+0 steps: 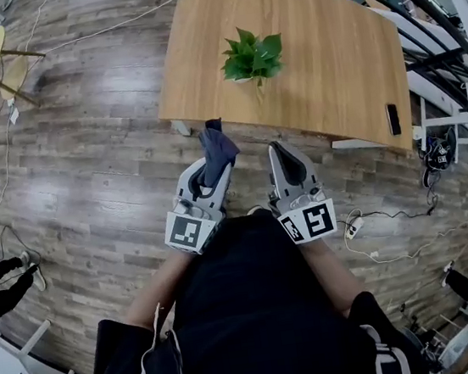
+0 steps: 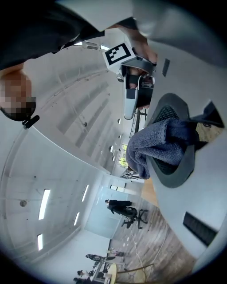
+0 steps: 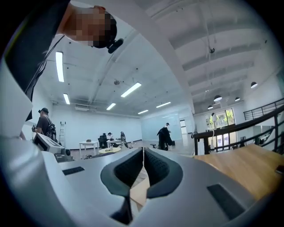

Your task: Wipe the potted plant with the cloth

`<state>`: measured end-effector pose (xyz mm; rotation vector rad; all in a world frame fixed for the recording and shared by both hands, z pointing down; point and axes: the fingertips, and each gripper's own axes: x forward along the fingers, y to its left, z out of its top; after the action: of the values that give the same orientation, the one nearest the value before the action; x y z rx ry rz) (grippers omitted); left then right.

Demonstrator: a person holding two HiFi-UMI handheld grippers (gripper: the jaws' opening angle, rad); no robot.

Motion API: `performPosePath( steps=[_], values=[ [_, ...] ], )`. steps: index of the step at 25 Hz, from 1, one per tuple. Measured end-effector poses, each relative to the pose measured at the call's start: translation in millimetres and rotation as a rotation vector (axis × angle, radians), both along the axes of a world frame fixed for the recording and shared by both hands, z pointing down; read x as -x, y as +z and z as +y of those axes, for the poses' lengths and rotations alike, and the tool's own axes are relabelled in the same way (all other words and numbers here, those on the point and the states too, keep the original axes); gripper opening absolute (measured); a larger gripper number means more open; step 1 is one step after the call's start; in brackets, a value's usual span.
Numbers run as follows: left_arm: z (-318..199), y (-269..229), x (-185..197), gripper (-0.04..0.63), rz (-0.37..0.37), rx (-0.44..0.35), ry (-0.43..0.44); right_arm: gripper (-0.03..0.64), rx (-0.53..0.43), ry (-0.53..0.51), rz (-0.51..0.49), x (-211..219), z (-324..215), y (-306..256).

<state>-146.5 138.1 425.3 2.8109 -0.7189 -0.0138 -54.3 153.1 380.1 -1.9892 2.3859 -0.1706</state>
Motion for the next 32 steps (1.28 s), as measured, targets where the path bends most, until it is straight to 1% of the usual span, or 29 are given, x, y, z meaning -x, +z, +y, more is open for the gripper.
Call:
performPosePath(
  steps=[3, 4, 6, 7, 9, 15, 17, 19, 21, 23, 25, 27, 29, 32],
  values=[
    [2.7, -34.8, -13.5, 0.115, 0.021, -0.064, -0.006, 0.023, -0.048, 0.042, 0.008, -8.4, 11.3, -27.8],
    [3.2, -44.9, -16.8, 0.115, 0.035, -0.062, -0.017, 0.023, -0.050, 0.057, 0.002, -11.9, 15.6, -31.9],
    [2.1, -57.1, -19.7, 0.115, 0.050, -0.031, -0.049, 0.021, -0.045, 0.082, 0.006, -17.0, 22.7, -35.4],
    [2.0, -60.2, -20.3, 0.114, 0.041, -0.037, -0.054, 0.022, -0.042, 0.091, 0.015, -18.5, 25.2, -36.9],
    [2.8, -68.6, -22.2, 0.114, 0.013, -0.089, -0.045, 0.021, -0.045, 0.100, 0.041, -19.5, 28.6, -42.4],
    [4.1, -84.5, -20.7, 0.114, -0.009, -0.198, -0.024, 0.020, -0.098, 0.096, 0.130, -9.1, 32.0, -61.7],
    [2.9, -91.1, -18.0, 0.114, -0.015, -0.216, -0.023, 0.020, -0.116, 0.086, 0.156, -6.2, 30.1, -71.6],
    [0.1, -98.8, -13.2, 0.114, -0.004, -0.221, -0.029, 0.020, -0.139, 0.068, 0.153, -4.2, 28.8, -86.0],
    [-4.4, -107.5, -3.1, 0.114, 0.014, -0.241, -0.067, 0.020, -0.163, 0.059, 0.133, -2.1, 30.0, -100.1],
    [-9.1, -117.8, 11.2, 0.114, 0.042, -0.252, -0.126, 0.020, -0.179, 0.062, 0.117, 0.3, 33.0, -109.5],
    [-10.1, -126.4, 19.3, 0.114, 0.062, -0.279, -0.158, 0.020, -0.187, 0.069, 0.115, 1.5, 33.7, -113.7],
    [-6.6, -119.3, 19.8, 0.114, 0.031, -0.306, -0.149, 0.020, -0.190, 0.074, 0.120, 2.3, 32.1, -113.1],
    [-3.3, -108.6, 17.9, 0.114, 0.007, -0.295, -0.131, 0.020, -0.189, 0.072, 0.124, 4.3, 29.9, -109.9],
    [3.2, -100.6, 18.2, 0.114, 0.008, -0.272, -0.126, 0.020, -0.185, 0.066, 0.137, 8.5, 30.1, -103.6]
  ],
)
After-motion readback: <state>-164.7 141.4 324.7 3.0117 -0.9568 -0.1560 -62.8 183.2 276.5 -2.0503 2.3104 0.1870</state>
